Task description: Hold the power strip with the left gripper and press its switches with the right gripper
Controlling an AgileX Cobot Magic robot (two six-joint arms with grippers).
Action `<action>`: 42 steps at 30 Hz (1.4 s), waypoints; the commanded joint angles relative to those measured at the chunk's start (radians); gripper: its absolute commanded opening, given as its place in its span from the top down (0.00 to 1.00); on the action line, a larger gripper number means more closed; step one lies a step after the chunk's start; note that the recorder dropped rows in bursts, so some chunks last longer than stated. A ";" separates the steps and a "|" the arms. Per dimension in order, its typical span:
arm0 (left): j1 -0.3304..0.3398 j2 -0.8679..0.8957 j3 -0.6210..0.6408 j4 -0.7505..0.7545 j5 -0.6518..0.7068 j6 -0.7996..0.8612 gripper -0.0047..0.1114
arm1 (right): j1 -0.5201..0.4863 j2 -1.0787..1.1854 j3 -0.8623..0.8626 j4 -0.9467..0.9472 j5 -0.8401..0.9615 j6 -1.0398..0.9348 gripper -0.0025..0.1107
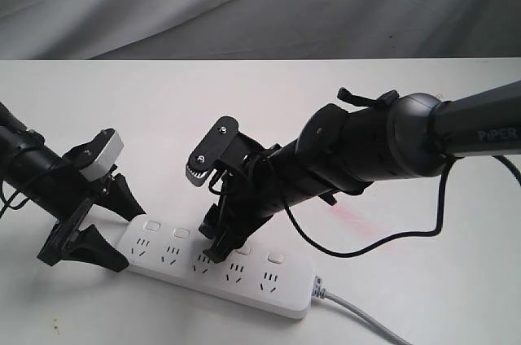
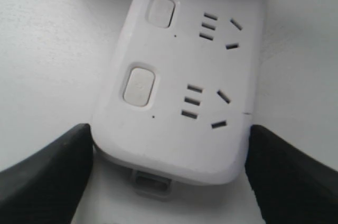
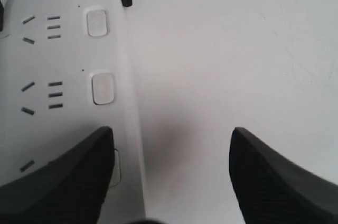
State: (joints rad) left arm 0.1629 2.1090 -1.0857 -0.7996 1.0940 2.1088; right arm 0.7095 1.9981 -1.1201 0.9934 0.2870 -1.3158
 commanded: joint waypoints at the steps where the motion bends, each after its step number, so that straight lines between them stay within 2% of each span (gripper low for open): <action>1: -0.004 0.010 0.012 0.034 -0.047 -0.017 0.41 | -0.003 0.023 0.006 -0.007 0.005 0.005 0.46; 18: -0.004 0.010 0.012 0.034 -0.047 -0.017 0.41 | -0.001 0.045 0.006 -0.028 0.058 0.009 0.47; 25: -0.004 0.010 0.012 0.034 -0.047 -0.017 0.41 | -0.001 0.045 0.006 -0.175 0.042 0.145 0.47; 42: -0.004 0.010 0.012 0.034 -0.047 -0.017 0.41 | -0.001 0.098 0.006 -0.194 0.048 0.176 0.47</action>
State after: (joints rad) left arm 0.1629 2.1090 -1.0857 -0.8016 1.0940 2.1088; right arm 0.7095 2.0493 -1.1365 0.8779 0.3080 -1.1255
